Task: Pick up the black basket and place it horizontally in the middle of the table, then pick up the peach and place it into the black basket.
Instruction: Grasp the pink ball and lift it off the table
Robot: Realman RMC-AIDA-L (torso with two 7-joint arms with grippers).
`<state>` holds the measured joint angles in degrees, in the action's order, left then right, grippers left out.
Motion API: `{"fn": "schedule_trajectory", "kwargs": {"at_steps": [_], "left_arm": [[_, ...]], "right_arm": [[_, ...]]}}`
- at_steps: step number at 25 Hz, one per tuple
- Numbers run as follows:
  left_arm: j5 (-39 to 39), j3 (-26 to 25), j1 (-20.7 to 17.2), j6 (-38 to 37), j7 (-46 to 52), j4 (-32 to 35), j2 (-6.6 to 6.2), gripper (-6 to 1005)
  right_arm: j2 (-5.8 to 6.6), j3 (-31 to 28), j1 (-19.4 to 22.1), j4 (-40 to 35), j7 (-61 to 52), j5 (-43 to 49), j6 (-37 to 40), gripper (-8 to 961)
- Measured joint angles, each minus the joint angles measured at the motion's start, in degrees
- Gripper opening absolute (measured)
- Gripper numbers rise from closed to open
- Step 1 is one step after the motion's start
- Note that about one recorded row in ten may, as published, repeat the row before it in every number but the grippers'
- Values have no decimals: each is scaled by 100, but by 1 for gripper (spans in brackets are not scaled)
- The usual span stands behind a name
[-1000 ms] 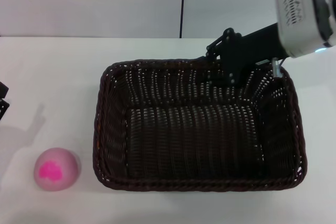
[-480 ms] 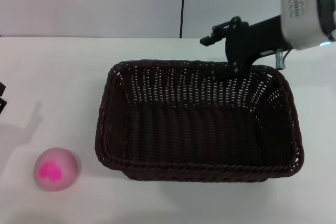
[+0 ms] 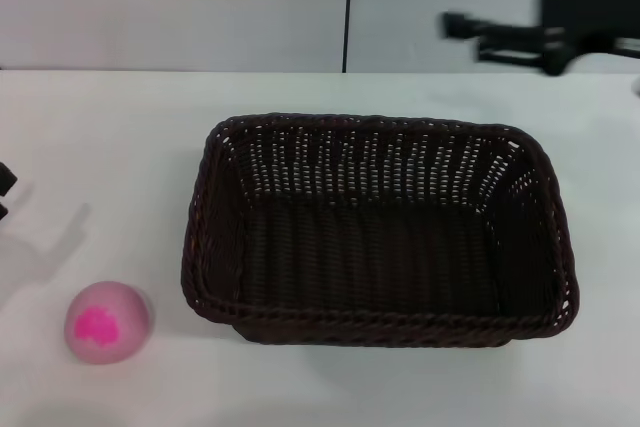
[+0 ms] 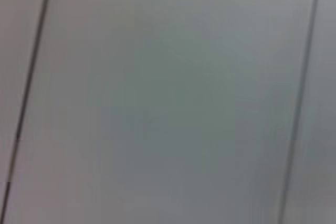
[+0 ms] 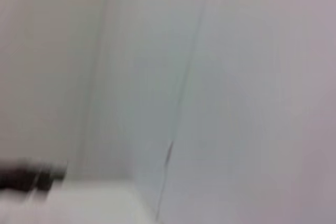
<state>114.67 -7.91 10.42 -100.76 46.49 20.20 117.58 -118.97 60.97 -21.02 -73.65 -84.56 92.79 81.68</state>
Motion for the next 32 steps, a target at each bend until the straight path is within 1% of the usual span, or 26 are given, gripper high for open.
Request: {"fn": "schedule_trajectory", "kwargs": {"at_steps": [2, 4, 5, 6, 9, 10, 13, 16, 18, 20, 22, 26, 29, 32], "left_arm": [[0, 307, 8, -83, 331, 499, -11, 737], [1, 588, -9, -142, 561, 864, -17, 736], [2, 792, -30, -170, 720, 1084, -19, 735], [5, 975, -51, -184, 837, 1251, -20, 734], [92, 1703, -146, -207, 1291, 1796, -21, 732], [140, 1821, -161, -218, 1364, 1877, -21, 731], [454, 2151, -171, -283, 1564, 2125, 0, 729], [781, 2213, -126, -314, 1567, 2169, 23, 726], [904, 2222, -106, -319, 1566, 2170, 25, 725], [1197, 2272, -61, -326, 1573, 2189, 27, 723], [1299, 2285, -54, -296, 1507, 2187, 31, 722], [1347, 2304, -49, 65, 1034, 1953, 65, 718], [1348, 2315, -49, 258, 866, 1774, 66, 716], [1348, 2358, -48, 419, 844, 1728, 66, 714]], "right_arm": [[-4, -105, 417, 119, 64, -711, -26, 664], [-7, -184, 745, 375, 228, -1277, -36, 664], [-14, -249, 1053, 834, 545, -1905, -12, 664], [-14, -249, 1053, 834, 545, -1905, -12, 664], [-20, -314, 1405, 1689, 1154, -2806, 99, 664], [-21, -353, 1484, 1962, 1367, -3043, 152, 664], [-19, -637, 1541, 2843, 1815, -3503, 425, 664], [3, -1081, 1449, 3705, 2142, -3645, 784, 664], [10, -1316, 1396, 4053, 2276, -3637, 910, 664], [14, -1385, 1389, 4179, 2347, -3624, 946, 664], [18, -1392, 1390, 4230, 2370, -3621, 955, 664], [20, -1369, 1391, 4304, 2375, -3619, 968, 664], [20, -1341, 1389, 4315, 2376, -3619, 975, 664], [15, -1339, 1381, 4344, 2380, -3619, 983, 664]]}}
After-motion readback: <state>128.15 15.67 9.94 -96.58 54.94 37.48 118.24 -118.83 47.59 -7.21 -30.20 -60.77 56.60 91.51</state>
